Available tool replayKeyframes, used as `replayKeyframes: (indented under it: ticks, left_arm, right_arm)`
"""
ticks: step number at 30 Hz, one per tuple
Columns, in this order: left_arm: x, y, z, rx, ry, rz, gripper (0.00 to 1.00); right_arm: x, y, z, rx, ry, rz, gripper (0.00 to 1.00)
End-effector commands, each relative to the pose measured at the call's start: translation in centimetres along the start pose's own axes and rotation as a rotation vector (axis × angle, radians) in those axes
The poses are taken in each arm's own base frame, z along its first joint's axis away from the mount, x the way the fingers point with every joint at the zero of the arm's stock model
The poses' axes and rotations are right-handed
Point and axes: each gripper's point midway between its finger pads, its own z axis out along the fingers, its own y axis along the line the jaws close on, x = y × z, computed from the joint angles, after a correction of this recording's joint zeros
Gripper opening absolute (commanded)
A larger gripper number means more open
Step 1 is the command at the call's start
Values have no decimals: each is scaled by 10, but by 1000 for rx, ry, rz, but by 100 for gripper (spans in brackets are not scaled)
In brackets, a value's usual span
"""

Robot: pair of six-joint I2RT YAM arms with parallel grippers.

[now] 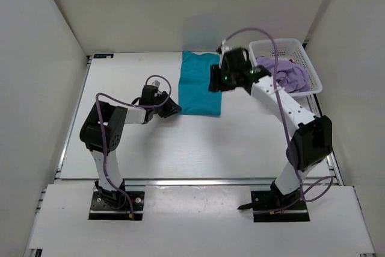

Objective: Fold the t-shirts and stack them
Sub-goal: Fold the folded rectangular tshirt in 1/3 of the way, then grab one side of the 2/3 rectangular tshirt with both arms

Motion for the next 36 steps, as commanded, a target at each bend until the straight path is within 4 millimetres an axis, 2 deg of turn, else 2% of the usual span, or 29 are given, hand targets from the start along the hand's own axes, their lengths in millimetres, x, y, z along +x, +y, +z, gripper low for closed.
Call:
replayKeyframes:
  ticks: [1, 2, 3, 4, 5, 6, 8, 9, 11, 12, 15, 17, 21, 22, 23, 24, 25, 26, 28, 29, 30, 31, 32, 33, 34, 35, 36]
  left_arm:
    - [2, 10, 3, -40, 8, -8, 42]
    - [3, 11, 3, -39, 9, -8, 39]
    - [5, 7, 3, -27, 15, -7, 38]
    - [7, 10, 4, -36, 19, -4, 37]
    - [5, 12, 4, -43, 12, -7, 35]
    - [10, 10, 3, -37, 25, -9, 34]
    - [7, 9, 3, -38, 11, -9, 33]
    - [9, 10, 2, -41, 16, -9, 33]
    - [5, 9, 3, -43, 7, -4, 32]
    - [7, 10, 5, -44, 12, -9, 30]
    - [10, 11, 6, -46, 16, -12, 26]
    - [8, 9, 8, -43, 17, -16, 24]
    - [7, 8, 10, -46, 10, -9, 15]
    - [7, 6, 10, -42, 12, -8, 11]
    - [4, 1, 10, -33, 2, -9, 8]
    - [4, 2, 10, -34, 3, -3, 4]
    - [7, 1, 11, -38, 11, -7, 0]
    - [9, 3, 9, -49, 23, -1, 0]
    - [10, -4, 3, -43, 26, 26, 0]
    - [7, -10, -2, -27, 13, 31, 0]
    - [16, -4, -6, -42, 20, 34, 0]
    - [26, -4, -15, -41, 32, 46, 0]
    - [36, 1, -25, -50, 43, 50, 0]
    - [41, 4, -30, -55, 47, 59, 0]
    - [56, 9, -42, -62, 68, 79, 0]
    - [71, 16, -55, -74, 92, 76, 0]
    - [75, 11, -67, -60, 94, 104, 0]
  right_arm:
    - [46, -28, 47, -36, 0, 119, 40]
    - [46, -30, 52, -70, -17, 138, 40]
    - [69, -36, 62, -81, 30, 180, 40]
    - [76, -36, 66, -143, 30, 238, 40]
    - [91, -37, 75, -185, 45, 260, 40]
    - [90, -36, 77, -219, 23, 288, 41]
    - [109, -40, 81, -235, 49, 341, 42]
    - [104, -41, 85, -258, 13, 344, 42]
    - [120, -52, 89, -252, 25, 418, 43]
    - [114, -54, 88, -266, -1, 430, 43]
    - [127, -66, 98, -276, 19, 487, 43]
    - [131, -65, 105, -293, 35, 512, 44]
    - [137, -62, 117, -301, 62, 530, 37]
    - [137, -62, 119, -305, 58, 533, 32]
    - [141, -63, 120, -301, 72, 559, 23]
    - [141, -58, 120, -313, 74, 547, 18]
    - [137, -62, 120, -308, 60, 552, 9]
    - [143, -57, 119, -311, 76, 552, 3]
    - [134, -55, 111, -304, 45, 539, 0]
    - [139, -51, 109, -304, 52, 537, 0]
    - [145, -47, 101, -303, 55, 542, 0]
    - [139, -44, 95, -302, 32, 528, 0]
    - [145, -40, 86, -295, 29, 521, 0]
    - [164, -36, 83, -276, 65, 519, 0]
    - [165, -32, 74, -260, 56, 510, 0]
    - [180, -30, 65, -235, 71, 501, 1]
    - [202, -23, 58, -228, 106, 482, 0]
